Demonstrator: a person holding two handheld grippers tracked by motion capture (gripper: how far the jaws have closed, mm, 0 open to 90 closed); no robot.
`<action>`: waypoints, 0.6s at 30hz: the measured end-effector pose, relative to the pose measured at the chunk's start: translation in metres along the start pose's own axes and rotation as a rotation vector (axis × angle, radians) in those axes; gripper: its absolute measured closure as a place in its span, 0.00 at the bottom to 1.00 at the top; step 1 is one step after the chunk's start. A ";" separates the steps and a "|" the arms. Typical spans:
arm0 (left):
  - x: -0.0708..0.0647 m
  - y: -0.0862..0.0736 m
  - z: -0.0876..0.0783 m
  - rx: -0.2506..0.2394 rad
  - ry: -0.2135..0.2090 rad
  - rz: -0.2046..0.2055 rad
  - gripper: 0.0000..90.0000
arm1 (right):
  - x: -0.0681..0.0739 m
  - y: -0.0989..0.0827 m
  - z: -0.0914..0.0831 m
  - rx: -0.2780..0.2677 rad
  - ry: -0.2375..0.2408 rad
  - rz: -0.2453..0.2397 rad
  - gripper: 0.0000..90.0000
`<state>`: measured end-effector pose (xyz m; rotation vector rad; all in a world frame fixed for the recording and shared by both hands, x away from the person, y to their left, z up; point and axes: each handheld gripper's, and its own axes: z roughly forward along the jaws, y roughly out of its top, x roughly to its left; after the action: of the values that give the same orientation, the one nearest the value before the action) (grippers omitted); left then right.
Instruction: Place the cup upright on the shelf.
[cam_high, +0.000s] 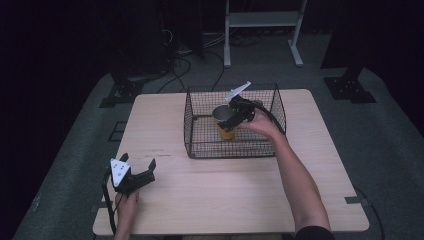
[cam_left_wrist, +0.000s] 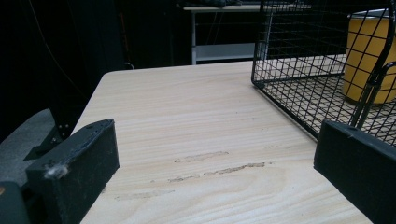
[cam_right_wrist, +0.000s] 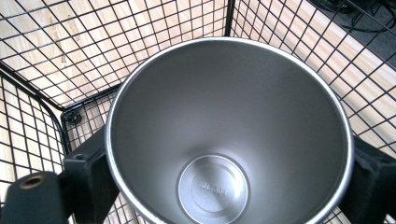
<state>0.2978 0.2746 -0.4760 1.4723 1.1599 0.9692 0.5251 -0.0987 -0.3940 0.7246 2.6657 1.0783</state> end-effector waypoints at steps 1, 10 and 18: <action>0.000 0.000 0.000 0.000 0.000 0.000 0.00 | 0.000 0.000 0.000 -0.001 -0.002 -0.003 0.10; 0.000 0.000 0.000 0.001 0.000 0.002 0.00 | 0.004 0.000 -0.002 -0.013 -0.019 -0.027 0.06; 0.000 0.000 0.000 0.000 0.000 0.003 0.00 | 0.008 0.003 -0.007 -0.039 -0.031 -0.036 0.03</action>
<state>0.2978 0.2741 -0.4760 1.4745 1.1581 0.9711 0.5173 -0.0973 -0.3871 0.6786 2.6138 1.0969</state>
